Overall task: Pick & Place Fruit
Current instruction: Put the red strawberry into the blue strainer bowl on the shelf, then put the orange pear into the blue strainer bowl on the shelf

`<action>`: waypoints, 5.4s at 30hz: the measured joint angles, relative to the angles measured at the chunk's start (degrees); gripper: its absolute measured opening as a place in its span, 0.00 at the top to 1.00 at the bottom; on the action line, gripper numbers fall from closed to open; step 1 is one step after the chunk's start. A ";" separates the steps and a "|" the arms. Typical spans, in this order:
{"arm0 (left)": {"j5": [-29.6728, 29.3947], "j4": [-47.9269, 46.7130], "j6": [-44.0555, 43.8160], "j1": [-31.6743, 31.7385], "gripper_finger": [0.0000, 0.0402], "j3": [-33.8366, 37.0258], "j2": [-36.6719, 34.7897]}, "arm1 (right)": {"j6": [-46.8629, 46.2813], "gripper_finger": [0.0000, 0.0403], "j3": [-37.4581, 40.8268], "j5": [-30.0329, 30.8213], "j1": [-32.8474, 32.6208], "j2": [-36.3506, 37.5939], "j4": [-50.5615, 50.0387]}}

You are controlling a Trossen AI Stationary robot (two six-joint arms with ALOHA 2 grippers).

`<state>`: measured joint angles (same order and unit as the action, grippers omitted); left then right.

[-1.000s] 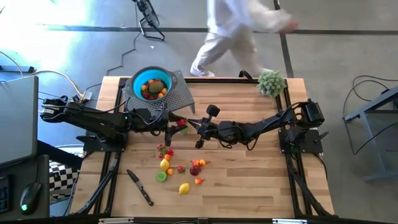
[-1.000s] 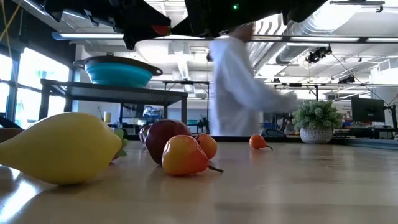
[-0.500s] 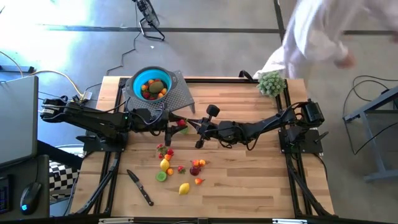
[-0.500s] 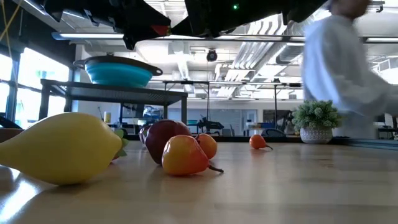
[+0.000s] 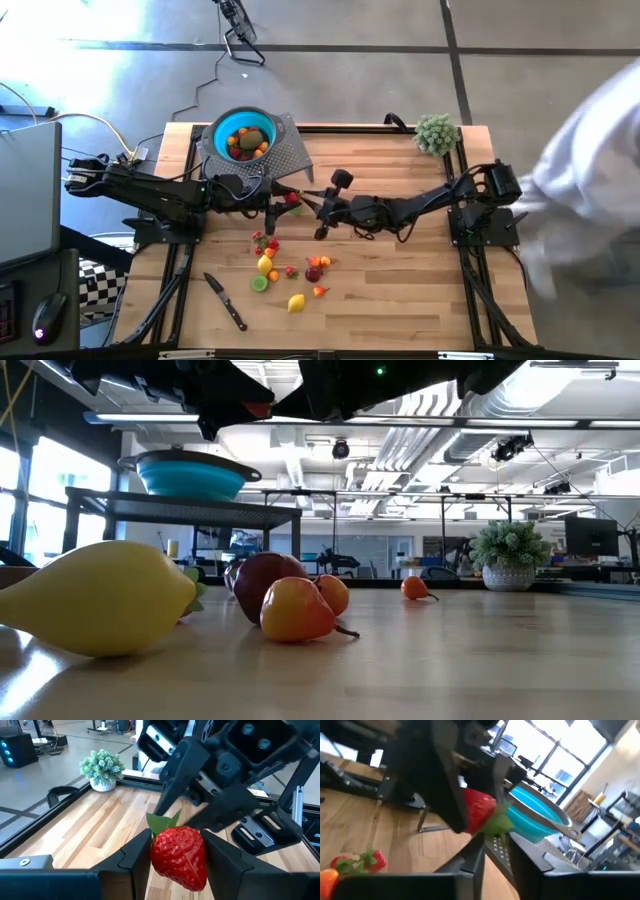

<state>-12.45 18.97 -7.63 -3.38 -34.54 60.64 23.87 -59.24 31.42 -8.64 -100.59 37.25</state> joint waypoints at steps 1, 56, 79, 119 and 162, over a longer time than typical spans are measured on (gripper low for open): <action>0.00 -0.01 0.01 -0.01 0.63 0.00 0.00 | 0.94 0.78 0.00 -0.02 -0.26 0.11 0.01; -39.58 -18.36 15.21 0.79 0.63 -0.02 -24.77 | -17.26 0.48 0.00 15.06 -1.29 2.13 -17.37; -9.72 -26.97 5.29 34.67 0.63 0.02 -23.04 | -18.18 0.48 -0.02 14.87 -0.54 2.13 -17.37; 11.92 -26.38 0.44 38.99 0.73 0.04 -24.69 | -17.63 0.48 -0.02 14.89 -0.56 2.13 -17.36; 14.63 -26.61 -4.22 12.61 0.78 4.20 -31.28 | -16.37 0.48 -0.02 19.65 -1.12 2.11 -17.35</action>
<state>2.18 -7.65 -11.85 9.24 -30.35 29.36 7.51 -59.27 51.07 -9.75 -98.48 19.90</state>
